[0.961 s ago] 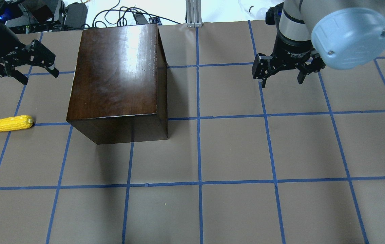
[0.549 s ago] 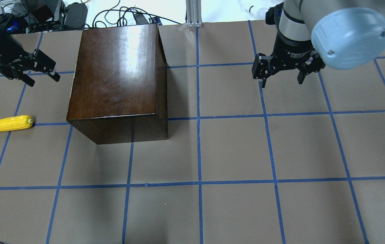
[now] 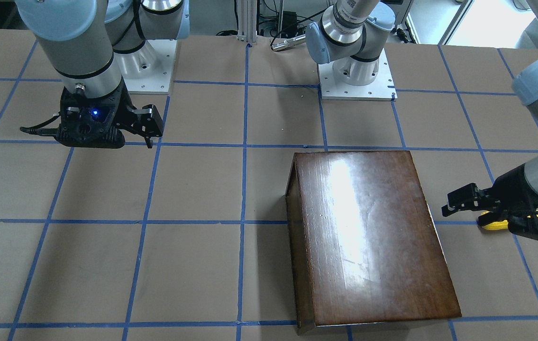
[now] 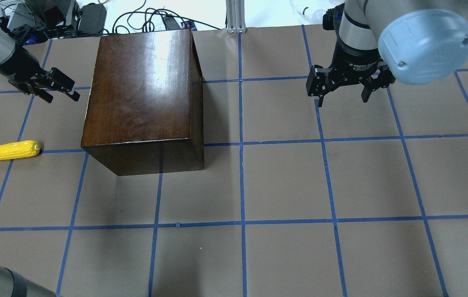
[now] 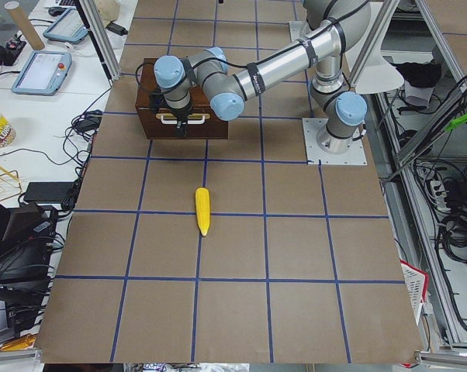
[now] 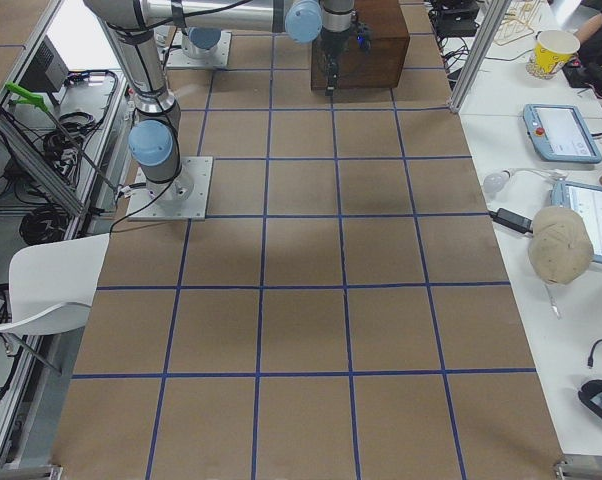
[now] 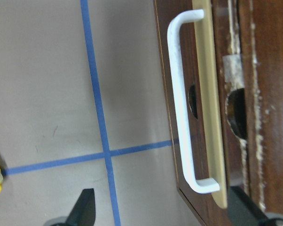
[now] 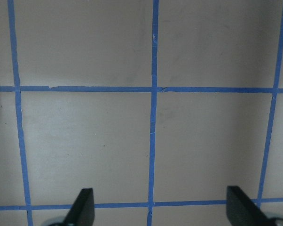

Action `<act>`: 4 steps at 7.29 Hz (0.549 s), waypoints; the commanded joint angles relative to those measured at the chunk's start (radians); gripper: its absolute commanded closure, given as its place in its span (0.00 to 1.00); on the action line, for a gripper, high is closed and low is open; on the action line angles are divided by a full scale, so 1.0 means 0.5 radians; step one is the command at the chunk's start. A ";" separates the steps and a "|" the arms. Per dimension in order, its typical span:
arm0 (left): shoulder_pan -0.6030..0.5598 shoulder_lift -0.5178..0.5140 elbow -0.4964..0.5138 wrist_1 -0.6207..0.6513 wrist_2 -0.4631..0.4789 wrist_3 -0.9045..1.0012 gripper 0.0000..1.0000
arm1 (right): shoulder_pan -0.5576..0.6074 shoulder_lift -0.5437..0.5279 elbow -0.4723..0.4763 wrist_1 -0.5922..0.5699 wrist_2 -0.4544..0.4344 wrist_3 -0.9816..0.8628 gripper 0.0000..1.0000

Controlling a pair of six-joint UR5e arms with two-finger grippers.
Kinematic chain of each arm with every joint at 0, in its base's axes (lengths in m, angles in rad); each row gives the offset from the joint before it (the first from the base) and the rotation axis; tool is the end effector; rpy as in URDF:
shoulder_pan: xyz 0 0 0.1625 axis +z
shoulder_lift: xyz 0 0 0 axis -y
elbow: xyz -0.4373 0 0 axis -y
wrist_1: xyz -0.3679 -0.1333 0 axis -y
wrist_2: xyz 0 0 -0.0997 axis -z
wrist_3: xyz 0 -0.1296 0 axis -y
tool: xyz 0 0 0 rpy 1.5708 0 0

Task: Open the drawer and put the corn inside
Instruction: 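Move the left gripper down beside the cabinet toward the white drawer handle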

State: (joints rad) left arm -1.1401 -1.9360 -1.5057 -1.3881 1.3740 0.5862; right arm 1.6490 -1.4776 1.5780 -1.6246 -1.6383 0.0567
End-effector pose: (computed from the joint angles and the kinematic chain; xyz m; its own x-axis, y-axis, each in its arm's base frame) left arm 0.1029 -0.6039 0.3243 -0.9638 0.1408 0.2266 0.1423 0.9898 -0.0098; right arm 0.1633 -0.4891 0.4272 -0.9973 -0.0245 0.0699 -0.0216 0.9989 0.0427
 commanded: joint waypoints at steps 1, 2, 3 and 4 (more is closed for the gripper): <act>0.001 -0.098 0.023 0.018 -0.130 -0.143 0.00 | 0.000 -0.002 0.001 -0.003 0.000 0.000 0.00; 0.001 -0.116 0.026 0.021 -0.143 -0.145 0.00 | 0.000 -0.002 0.001 -0.003 0.000 0.000 0.00; 0.001 -0.122 0.038 0.018 -0.149 -0.154 0.00 | 0.000 -0.002 0.001 -0.003 0.000 0.000 0.00; 0.001 -0.141 0.060 0.018 -0.149 -0.151 0.00 | 0.000 -0.002 0.001 -0.003 0.000 0.000 0.00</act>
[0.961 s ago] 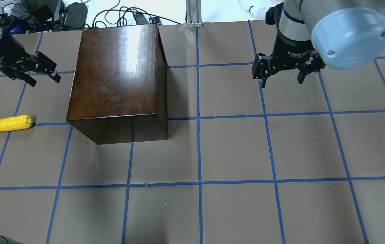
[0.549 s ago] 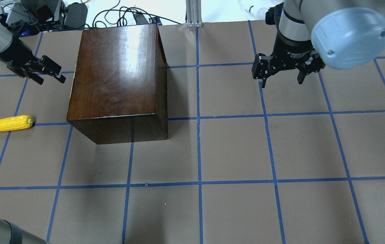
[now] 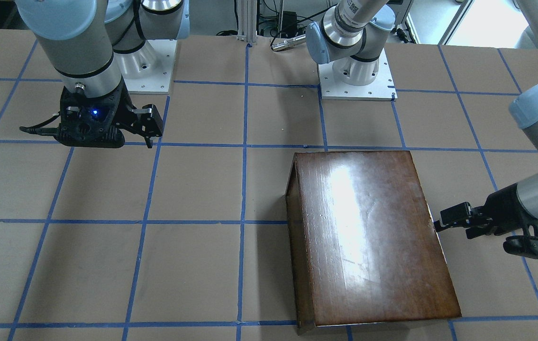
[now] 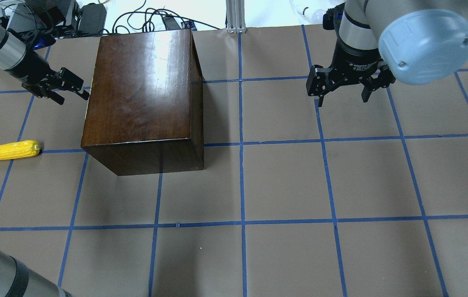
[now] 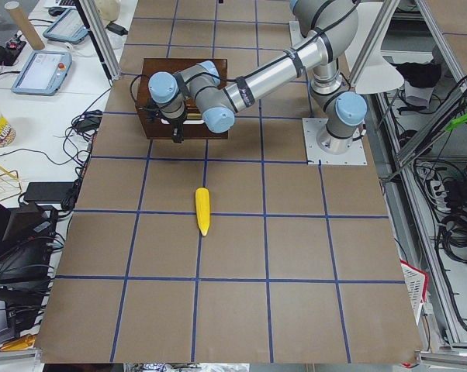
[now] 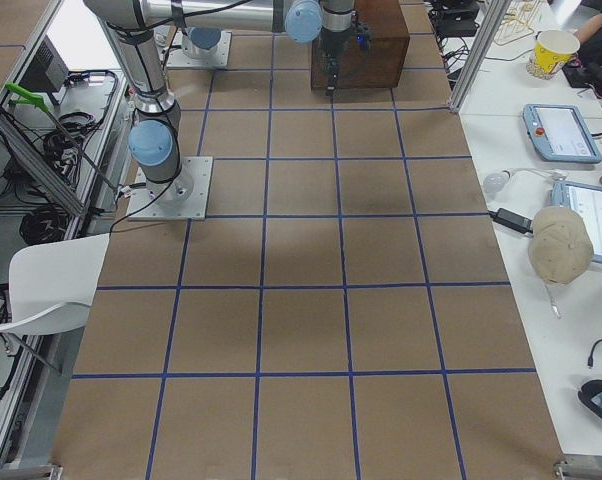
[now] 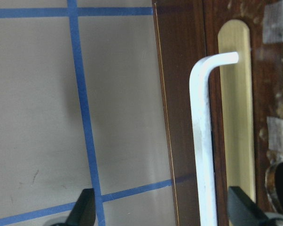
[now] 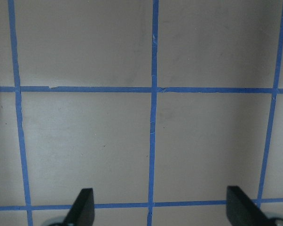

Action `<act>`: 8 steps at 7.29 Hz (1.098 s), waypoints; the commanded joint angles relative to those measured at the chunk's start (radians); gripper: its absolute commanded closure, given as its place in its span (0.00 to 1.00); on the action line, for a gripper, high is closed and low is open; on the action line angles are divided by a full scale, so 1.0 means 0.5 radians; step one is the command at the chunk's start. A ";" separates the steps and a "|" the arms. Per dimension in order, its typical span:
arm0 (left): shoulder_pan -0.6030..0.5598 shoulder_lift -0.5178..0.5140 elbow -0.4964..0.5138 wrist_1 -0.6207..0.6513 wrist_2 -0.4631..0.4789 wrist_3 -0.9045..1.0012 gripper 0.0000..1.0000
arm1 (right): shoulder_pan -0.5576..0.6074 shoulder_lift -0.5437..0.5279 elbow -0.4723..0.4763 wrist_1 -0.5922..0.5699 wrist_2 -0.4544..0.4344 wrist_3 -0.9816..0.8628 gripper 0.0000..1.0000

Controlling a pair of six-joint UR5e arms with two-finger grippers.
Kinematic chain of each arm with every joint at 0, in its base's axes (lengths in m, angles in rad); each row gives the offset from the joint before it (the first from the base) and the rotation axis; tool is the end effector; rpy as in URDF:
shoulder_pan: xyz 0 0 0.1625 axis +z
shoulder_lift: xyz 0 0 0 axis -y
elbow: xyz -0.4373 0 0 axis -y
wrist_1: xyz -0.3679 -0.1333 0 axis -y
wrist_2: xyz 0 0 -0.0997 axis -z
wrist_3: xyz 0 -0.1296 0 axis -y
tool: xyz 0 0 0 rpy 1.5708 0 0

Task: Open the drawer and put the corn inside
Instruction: 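Hook the left gripper onto the white drawer handle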

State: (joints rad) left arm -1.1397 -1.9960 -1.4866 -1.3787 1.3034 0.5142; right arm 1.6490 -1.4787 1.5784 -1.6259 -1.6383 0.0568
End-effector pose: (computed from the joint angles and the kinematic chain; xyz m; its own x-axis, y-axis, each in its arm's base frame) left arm 0.1015 -0.6216 0.2994 -0.9519 0.0600 0.3005 0.0631 0.9980 0.0007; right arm 0.1632 -0.4889 0.4277 -0.9973 -0.0243 0.0698 -0.0215 0.9989 0.0407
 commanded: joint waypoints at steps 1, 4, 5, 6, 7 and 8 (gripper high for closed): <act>0.000 -0.051 0.025 0.002 -0.008 -0.016 0.00 | 0.000 0.000 0.000 0.000 0.000 0.000 0.00; 0.000 -0.073 0.022 0.002 -0.024 -0.028 0.00 | 0.000 0.000 0.000 0.003 0.000 0.000 0.00; 0.000 -0.073 0.025 0.002 -0.078 -0.028 0.00 | 0.000 0.000 0.000 0.000 0.000 0.000 0.00; 0.000 -0.076 0.022 0.002 -0.079 -0.028 0.00 | 0.000 0.003 0.000 0.003 0.000 0.000 0.00; 0.000 -0.094 0.019 0.002 -0.079 -0.025 0.00 | 0.000 0.000 -0.003 0.003 0.000 0.000 0.00; 0.000 -0.119 0.019 0.005 -0.079 -0.028 0.00 | 0.000 0.003 0.000 0.003 0.000 0.000 0.00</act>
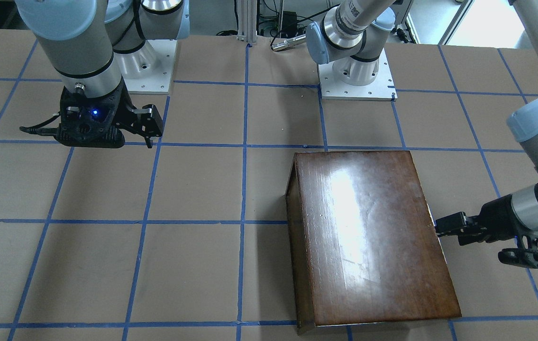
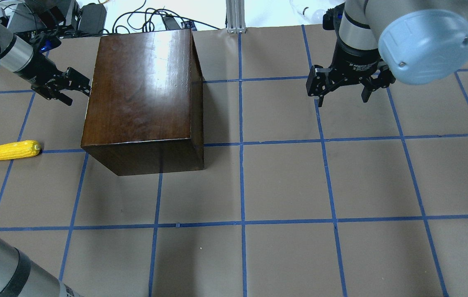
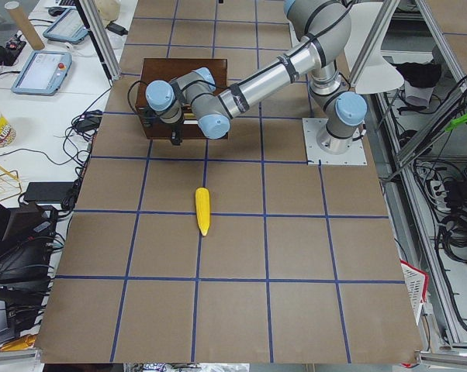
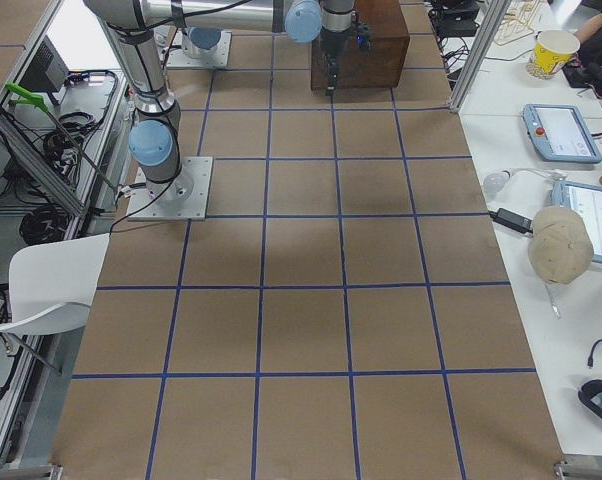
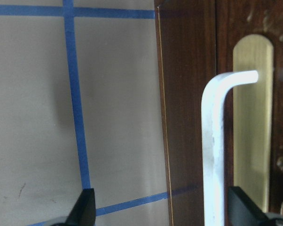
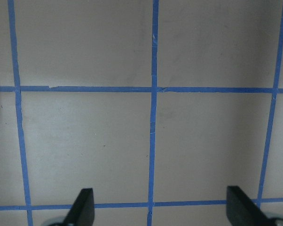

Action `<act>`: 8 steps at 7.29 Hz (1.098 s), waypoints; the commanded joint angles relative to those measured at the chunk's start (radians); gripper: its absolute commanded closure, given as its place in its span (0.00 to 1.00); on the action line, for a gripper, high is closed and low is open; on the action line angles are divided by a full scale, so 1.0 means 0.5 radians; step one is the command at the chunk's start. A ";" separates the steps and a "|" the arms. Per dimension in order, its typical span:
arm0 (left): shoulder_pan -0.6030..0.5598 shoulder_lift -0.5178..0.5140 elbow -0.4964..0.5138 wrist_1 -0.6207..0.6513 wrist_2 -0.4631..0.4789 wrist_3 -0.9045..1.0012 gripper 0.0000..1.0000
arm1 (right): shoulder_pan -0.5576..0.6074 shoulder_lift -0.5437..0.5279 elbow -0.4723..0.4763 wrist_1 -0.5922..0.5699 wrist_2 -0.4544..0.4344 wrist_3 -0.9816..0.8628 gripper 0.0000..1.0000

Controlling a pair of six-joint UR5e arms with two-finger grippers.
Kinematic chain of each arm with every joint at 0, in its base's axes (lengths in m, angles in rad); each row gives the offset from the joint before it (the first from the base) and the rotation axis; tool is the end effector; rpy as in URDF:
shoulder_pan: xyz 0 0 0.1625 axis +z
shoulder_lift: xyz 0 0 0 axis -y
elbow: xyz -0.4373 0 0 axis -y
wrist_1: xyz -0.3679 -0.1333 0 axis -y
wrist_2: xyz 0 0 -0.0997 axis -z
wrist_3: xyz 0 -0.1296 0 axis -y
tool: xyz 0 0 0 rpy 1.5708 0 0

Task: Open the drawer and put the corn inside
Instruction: 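Hook the left gripper onto the white drawer handle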

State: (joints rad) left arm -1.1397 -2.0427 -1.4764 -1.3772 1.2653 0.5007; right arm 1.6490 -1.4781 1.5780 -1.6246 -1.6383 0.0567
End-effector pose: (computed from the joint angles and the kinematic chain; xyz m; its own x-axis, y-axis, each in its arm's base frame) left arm 0.1010 -0.6318 0.2766 -0.9371 0.0353 0.3472 0.0445 0.9988 0.0185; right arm 0.1633 -0.4889 0.4275 -0.9973 -0.0245 0.0699 -0.0216 0.9989 0.0422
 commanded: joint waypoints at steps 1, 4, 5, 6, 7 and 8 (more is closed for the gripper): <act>0.000 -0.041 0.001 0.002 0.000 -0.004 0.00 | 0.000 -0.001 0.001 0.000 0.000 0.000 0.00; 0.003 -0.038 0.004 0.005 0.006 -0.087 0.00 | 0.000 0.002 0.001 0.000 0.000 0.000 0.00; 0.003 -0.041 0.004 0.008 0.016 -0.087 0.00 | 0.000 -0.001 0.001 0.000 0.000 0.000 0.00; 0.003 -0.044 0.011 0.009 0.025 -0.084 0.00 | 0.000 -0.001 0.001 -0.003 0.000 0.000 0.00; 0.009 -0.044 0.029 0.009 0.034 -0.087 0.00 | 0.000 -0.001 -0.002 -0.003 0.000 0.000 0.00; 0.055 -0.047 0.035 0.009 0.077 -0.081 0.00 | 0.000 -0.001 0.001 0.000 0.000 0.000 0.00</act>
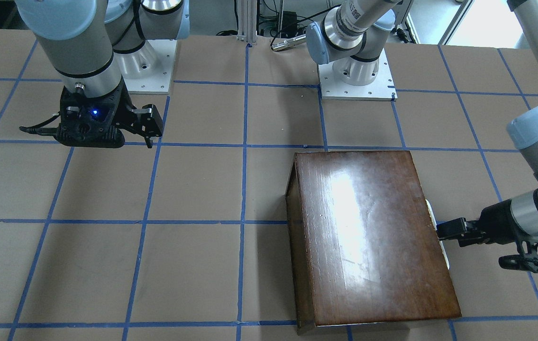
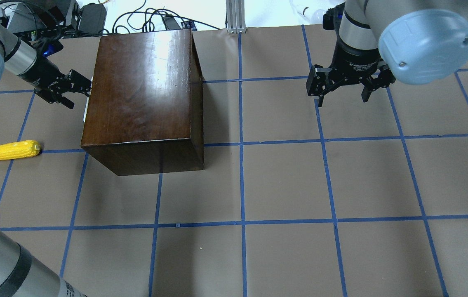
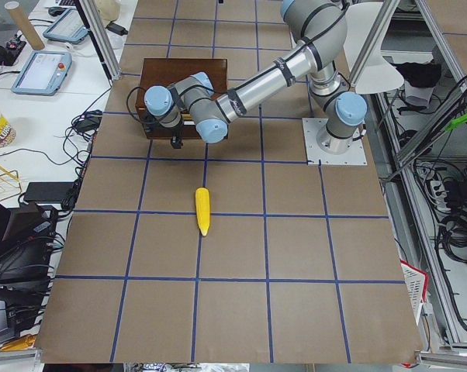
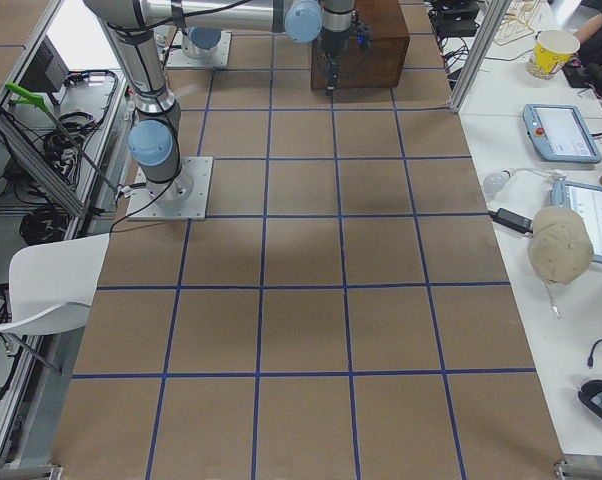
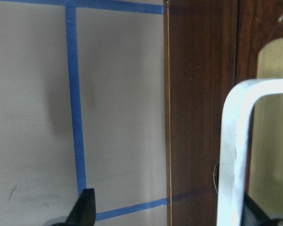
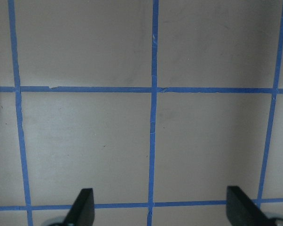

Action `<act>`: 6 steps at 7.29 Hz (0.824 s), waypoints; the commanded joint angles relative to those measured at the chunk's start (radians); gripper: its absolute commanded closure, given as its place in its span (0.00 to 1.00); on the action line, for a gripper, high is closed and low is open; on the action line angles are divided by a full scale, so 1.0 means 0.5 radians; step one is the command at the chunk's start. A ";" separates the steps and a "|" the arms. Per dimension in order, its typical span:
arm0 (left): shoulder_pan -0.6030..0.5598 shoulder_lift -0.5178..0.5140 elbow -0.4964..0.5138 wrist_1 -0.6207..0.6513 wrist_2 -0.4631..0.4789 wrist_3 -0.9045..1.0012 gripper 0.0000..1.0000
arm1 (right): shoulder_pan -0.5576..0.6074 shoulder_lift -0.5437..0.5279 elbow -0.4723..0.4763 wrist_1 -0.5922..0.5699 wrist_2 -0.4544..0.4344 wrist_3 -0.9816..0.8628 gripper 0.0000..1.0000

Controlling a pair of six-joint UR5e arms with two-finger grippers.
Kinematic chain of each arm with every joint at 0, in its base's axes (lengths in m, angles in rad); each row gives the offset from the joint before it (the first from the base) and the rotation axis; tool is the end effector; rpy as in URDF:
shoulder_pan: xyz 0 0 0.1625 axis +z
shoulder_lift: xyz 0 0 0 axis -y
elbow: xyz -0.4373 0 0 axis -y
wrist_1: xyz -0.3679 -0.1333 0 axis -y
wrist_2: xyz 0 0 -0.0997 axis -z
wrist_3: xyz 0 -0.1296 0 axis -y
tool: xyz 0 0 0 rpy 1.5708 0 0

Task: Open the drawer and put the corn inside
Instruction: 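Pull the drawer outward from the cabinet with the left gripper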

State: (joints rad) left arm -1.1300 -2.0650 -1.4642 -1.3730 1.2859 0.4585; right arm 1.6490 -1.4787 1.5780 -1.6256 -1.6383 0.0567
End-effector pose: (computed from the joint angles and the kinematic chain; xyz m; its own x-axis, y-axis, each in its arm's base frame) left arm 0.1121 -0.6354 0.2675 -0.9435 -0.0171 0.3310 -0.0016 0.9989 0.0470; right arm 0.1633 -0.4889 0.4279 -0.9973 -0.0244 0.0698 -0.0216 0.9989 0.0406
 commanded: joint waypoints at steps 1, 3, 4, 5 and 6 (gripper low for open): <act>0.060 -0.003 0.014 -0.003 0.039 0.003 0.00 | 0.000 0.000 0.001 0.002 0.000 0.000 0.00; 0.100 -0.006 0.014 0.000 0.091 0.016 0.00 | 0.000 0.003 0.001 0.002 0.000 0.000 0.00; 0.106 -0.006 0.011 0.000 0.094 0.019 0.00 | 0.000 0.003 0.001 -0.001 0.000 0.000 0.00; 0.112 -0.006 0.014 0.000 0.094 0.019 0.00 | 0.000 0.003 0.001 0.002 0.000 0.000 0.00; 0.131 -0.006 0.017 0.000 0.094 0.019 0.00 | 0.000 0.000 0.001 -0.001 0.000 0.000 0.00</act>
State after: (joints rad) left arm -1.0735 -2.0677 -1.4572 -1.3729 1.3323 0.4675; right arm 1.6490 -1.4776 1.5785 -1.6252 -1.6383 0.0568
